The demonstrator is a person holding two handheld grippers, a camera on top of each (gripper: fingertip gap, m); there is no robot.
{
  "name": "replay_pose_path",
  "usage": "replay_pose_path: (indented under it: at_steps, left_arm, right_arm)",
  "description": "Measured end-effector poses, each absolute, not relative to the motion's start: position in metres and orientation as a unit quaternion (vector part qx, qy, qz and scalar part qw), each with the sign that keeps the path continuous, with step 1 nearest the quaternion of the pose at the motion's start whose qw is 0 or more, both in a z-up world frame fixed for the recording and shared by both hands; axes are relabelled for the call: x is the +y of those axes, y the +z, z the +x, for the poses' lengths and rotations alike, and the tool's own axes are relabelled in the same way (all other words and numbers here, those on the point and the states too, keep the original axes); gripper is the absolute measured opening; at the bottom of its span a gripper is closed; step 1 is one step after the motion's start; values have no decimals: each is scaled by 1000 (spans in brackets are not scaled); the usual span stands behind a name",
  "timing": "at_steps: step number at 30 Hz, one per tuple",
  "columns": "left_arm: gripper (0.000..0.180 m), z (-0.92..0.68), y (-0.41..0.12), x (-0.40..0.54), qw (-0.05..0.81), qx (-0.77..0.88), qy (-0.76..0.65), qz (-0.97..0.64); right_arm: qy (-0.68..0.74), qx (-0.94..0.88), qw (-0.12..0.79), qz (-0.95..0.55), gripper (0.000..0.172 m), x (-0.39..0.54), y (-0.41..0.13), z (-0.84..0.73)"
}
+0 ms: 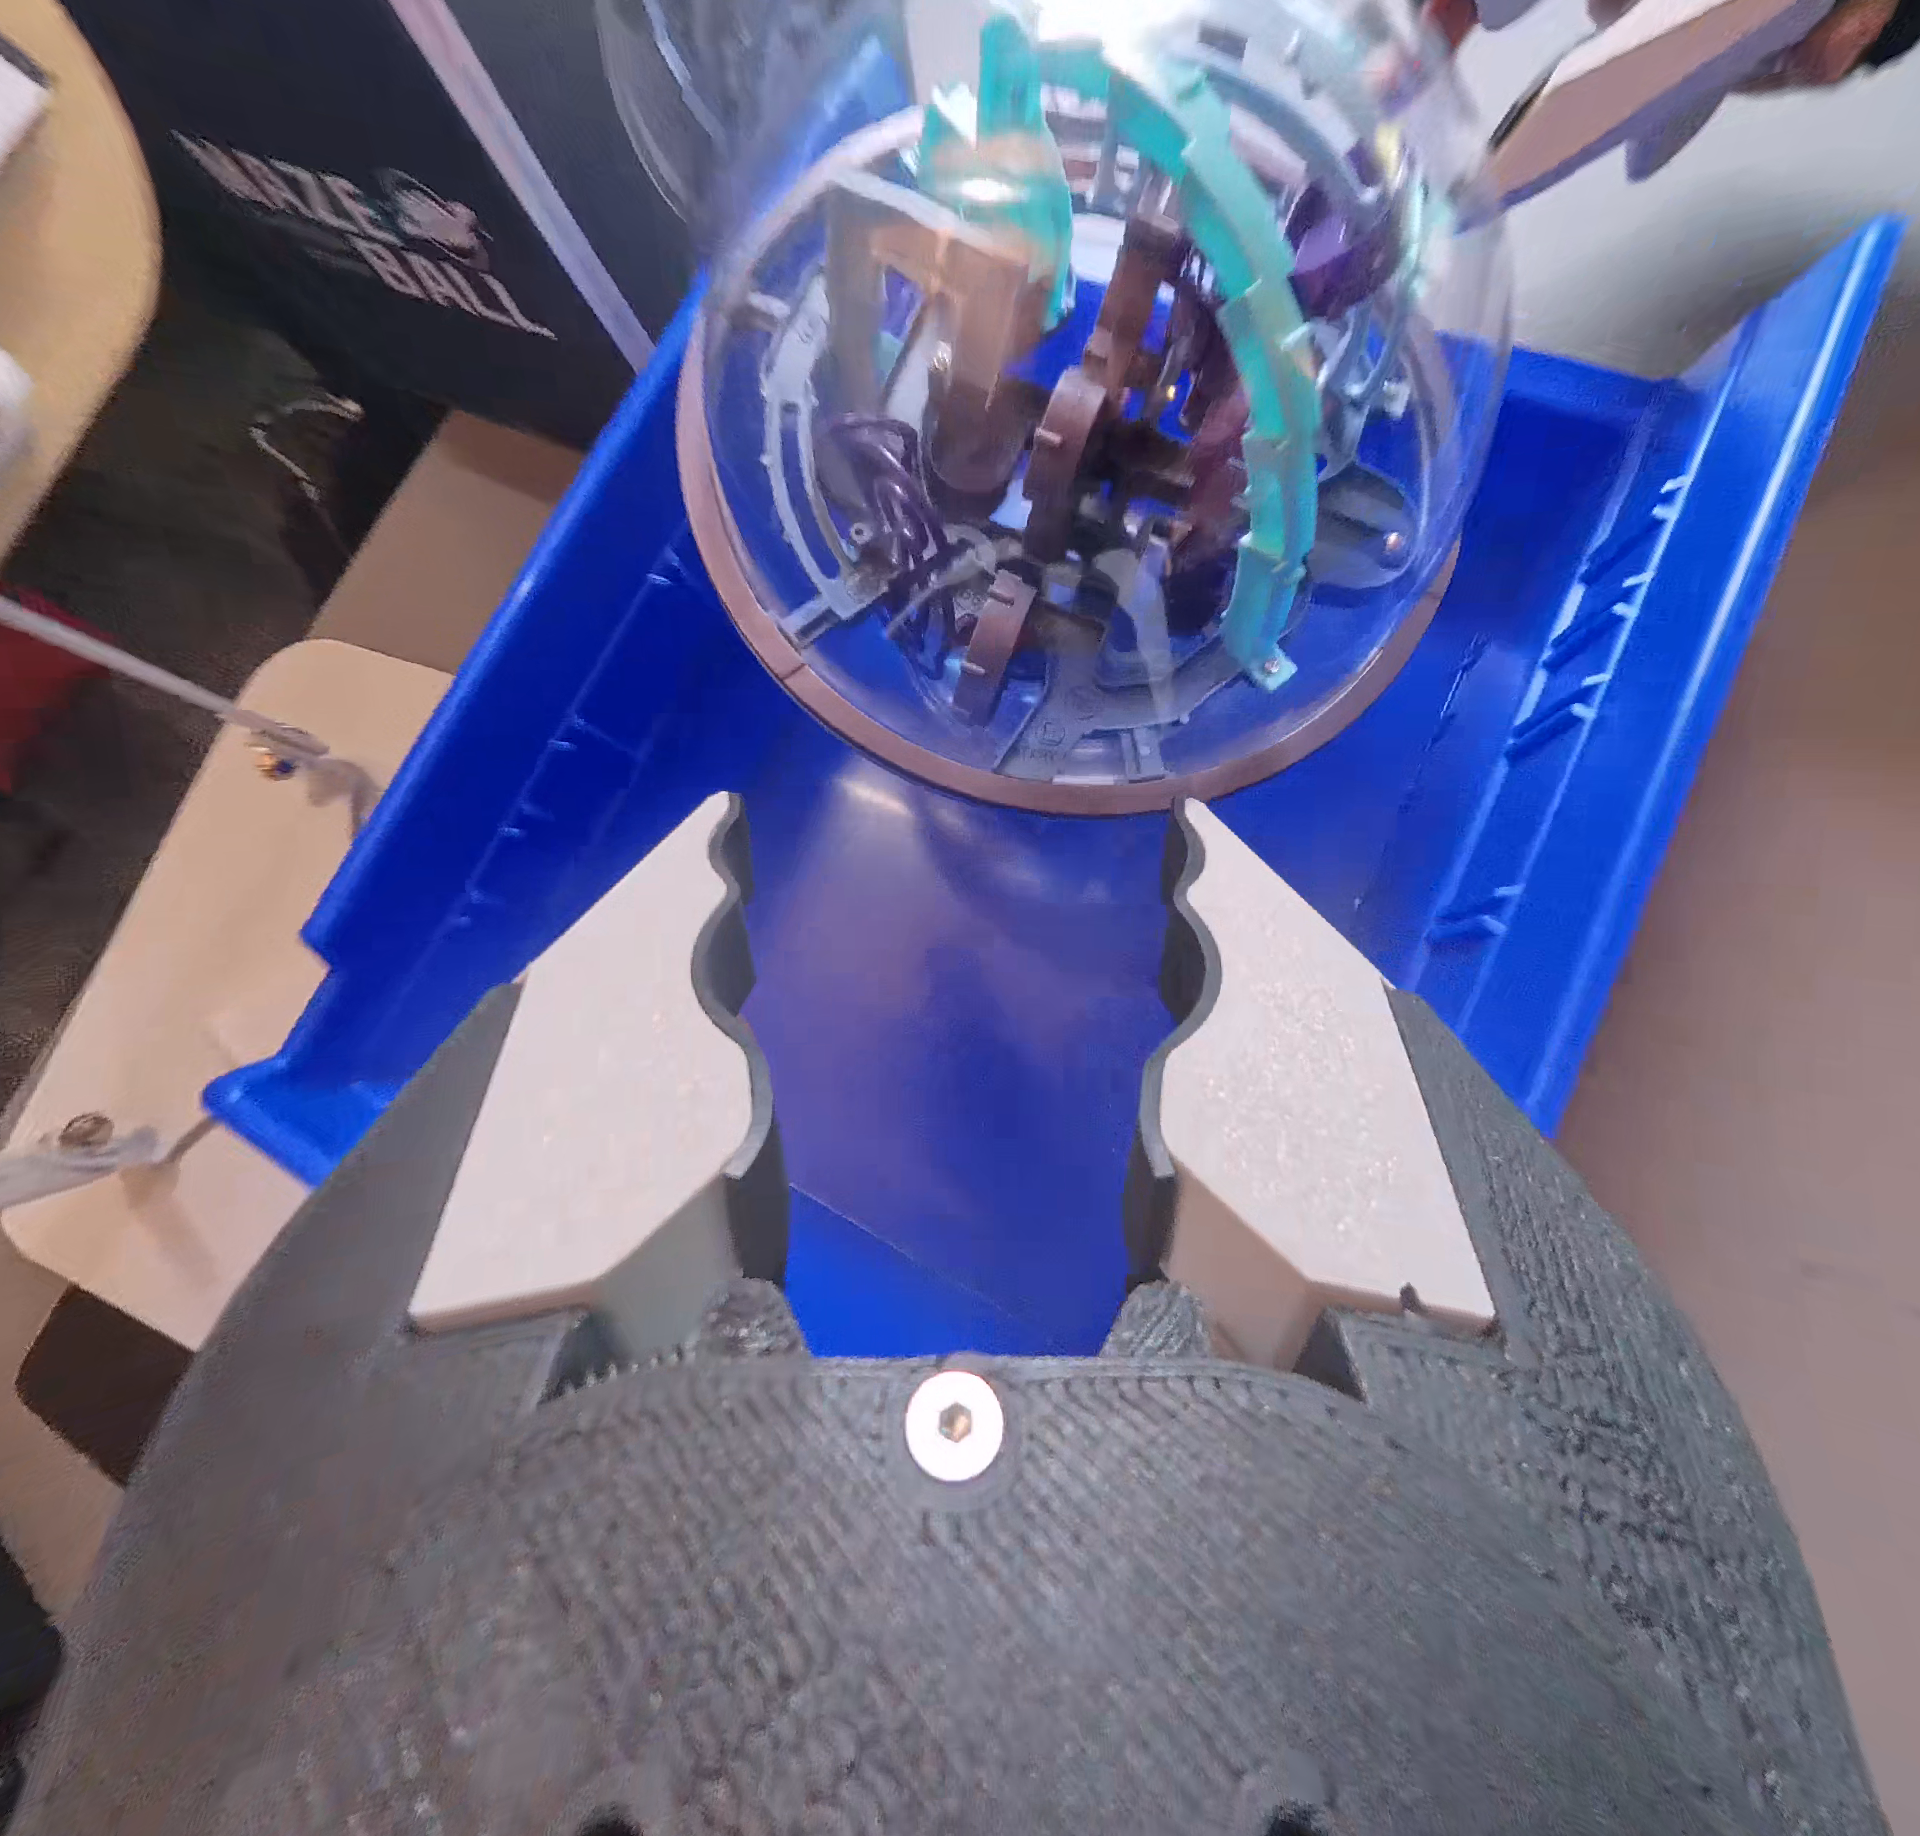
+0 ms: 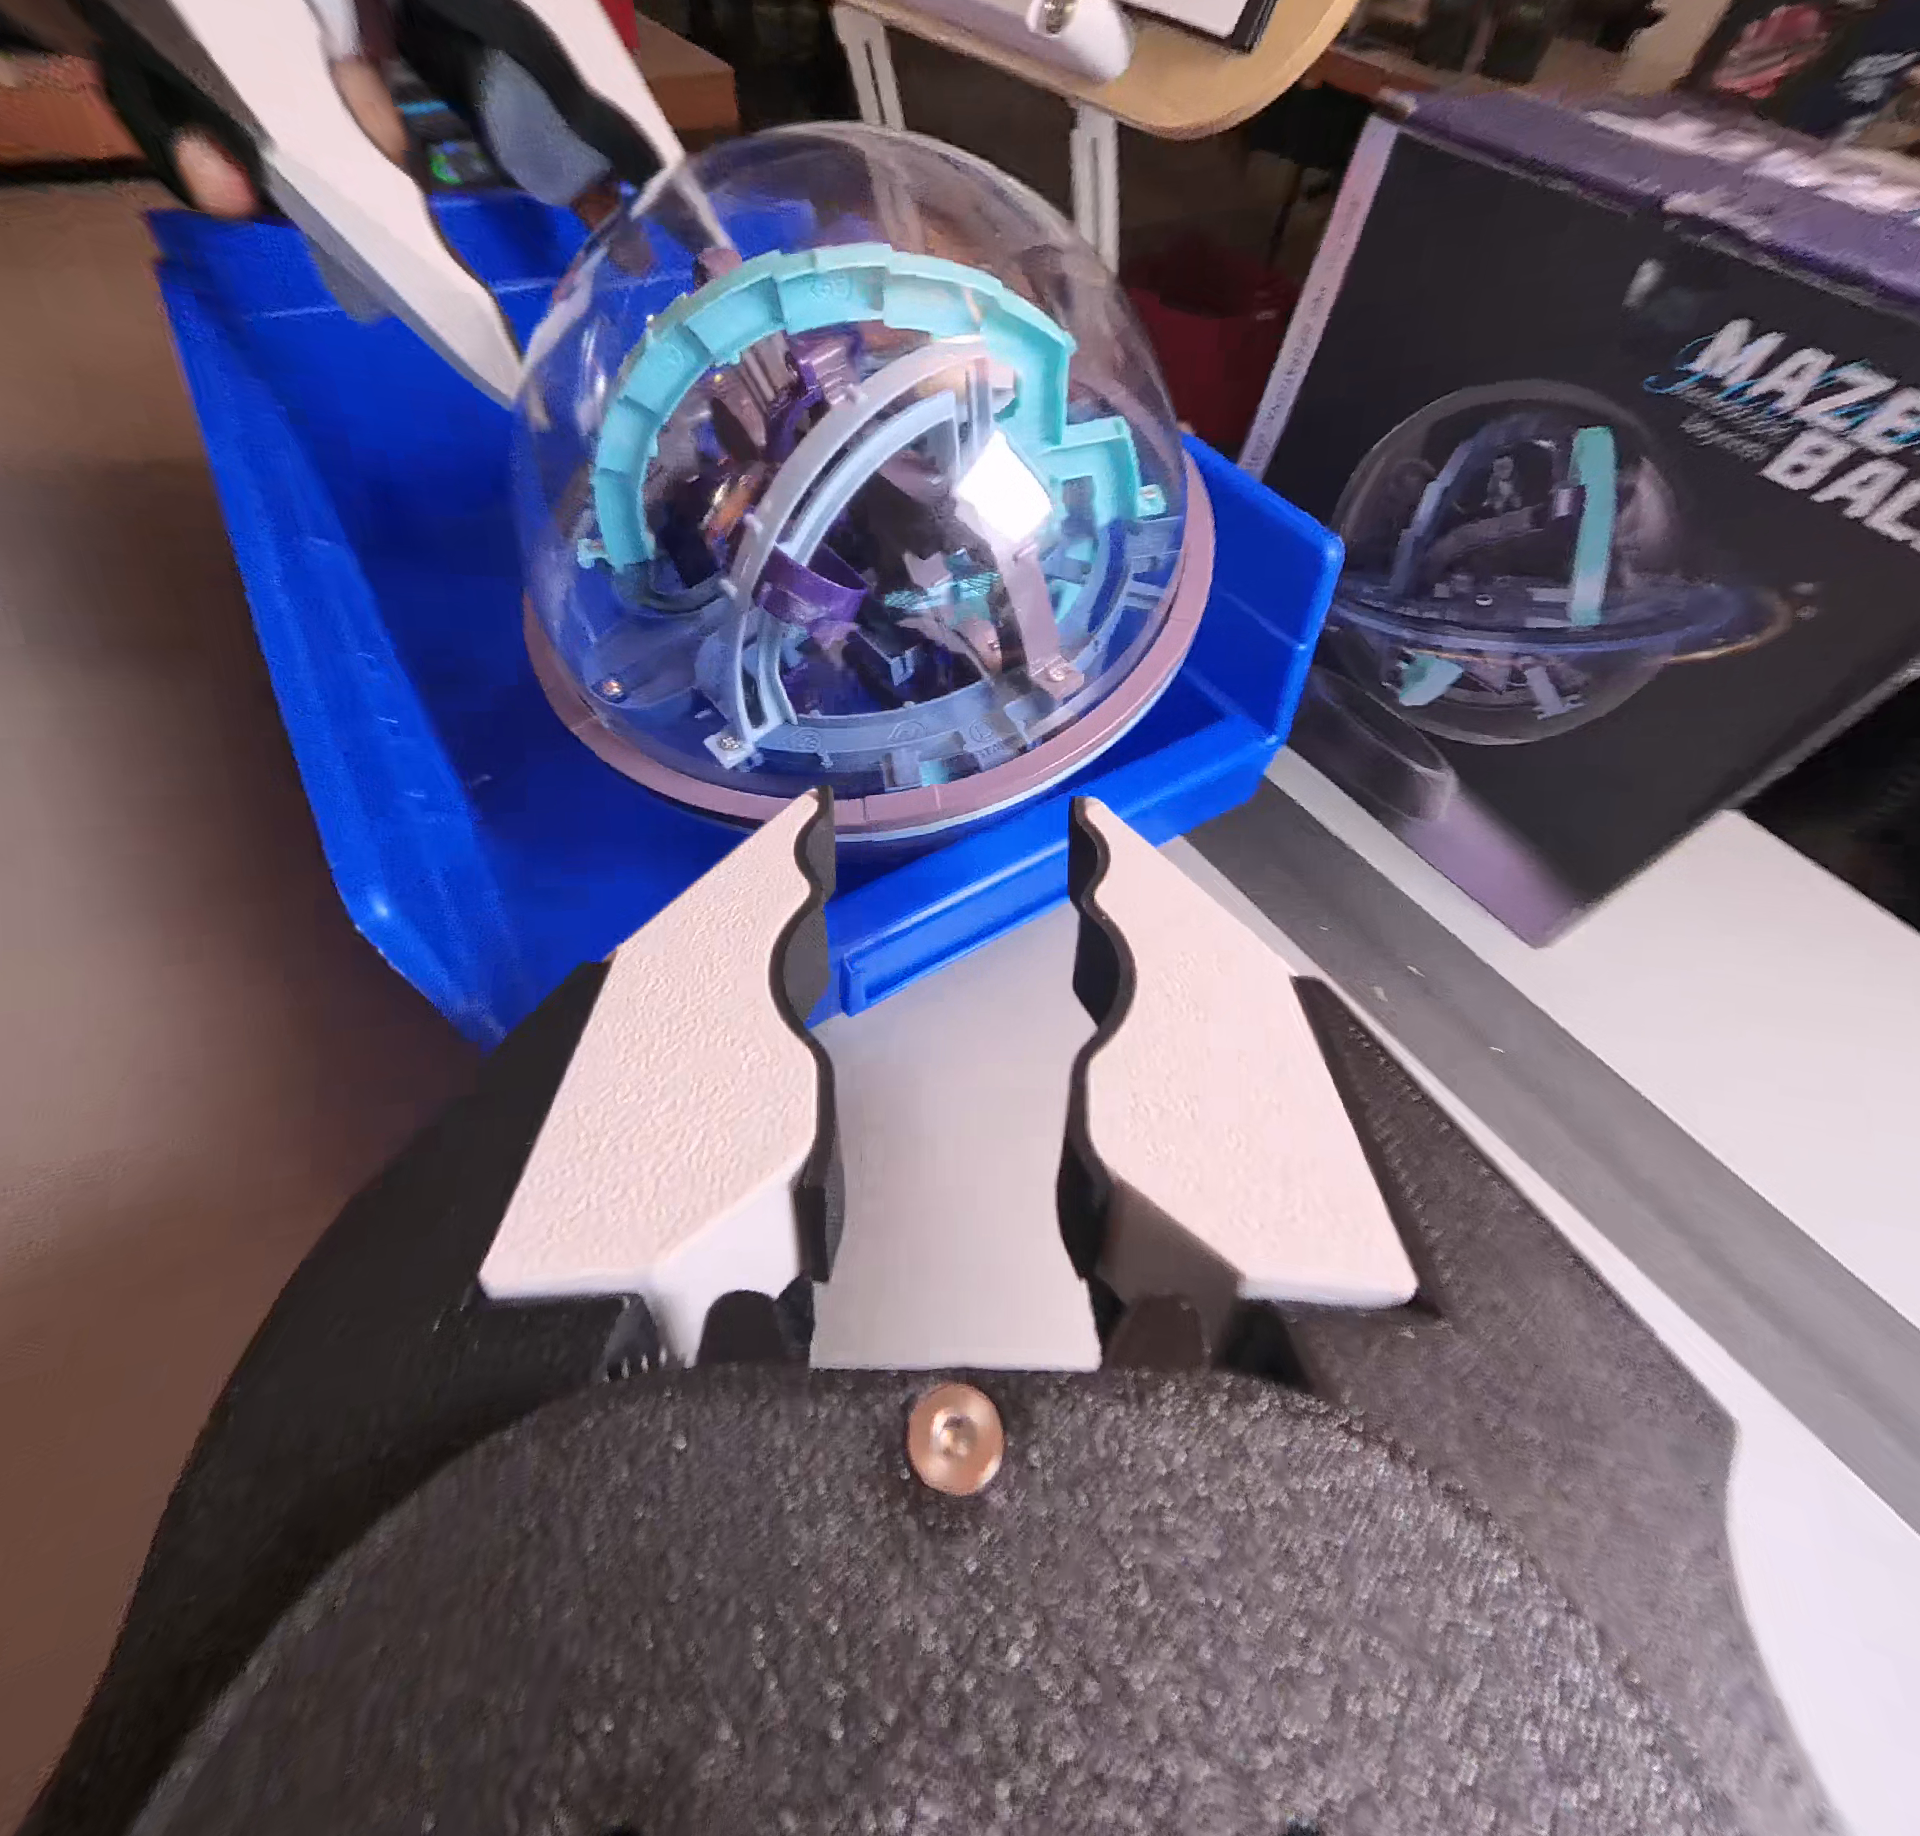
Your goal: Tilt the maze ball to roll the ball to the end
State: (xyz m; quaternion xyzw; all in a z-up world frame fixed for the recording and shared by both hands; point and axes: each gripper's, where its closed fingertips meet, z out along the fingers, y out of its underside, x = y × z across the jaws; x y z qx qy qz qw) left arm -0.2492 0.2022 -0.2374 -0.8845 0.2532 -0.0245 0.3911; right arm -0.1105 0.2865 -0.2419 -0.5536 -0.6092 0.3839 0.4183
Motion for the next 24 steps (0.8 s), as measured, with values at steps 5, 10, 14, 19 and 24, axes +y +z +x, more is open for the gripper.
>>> replay_pose_path:
  at_steps: [5, 10, 14, 19, 24]
  left_arm:
    - [91, -252, -249, 210, 345, 274, -55, -896]
    - [98, -256, -257, 216, 321, 299, -37, -898]
    - [104, -252, -266, 211, 292, 328, -33, -898]
    - [105, -250, -270, 206, 275, 346, -27, -897]
    - [104, -253, -270, 196, 260, 342, -14, -903]
  right_arm:
    - [432, -633, 351, -539, 62, 278, -256, -119]
    - [452, -642, 313, -535, 73, 275, -263, -128]
    - [433, -662, 313, -525, 66, 265, -263, -132]
    - [403, -684, 309, -523, 66, 257, -264, -138]
    - [374, -707, 311, -514, 61, 250, -265, -140]
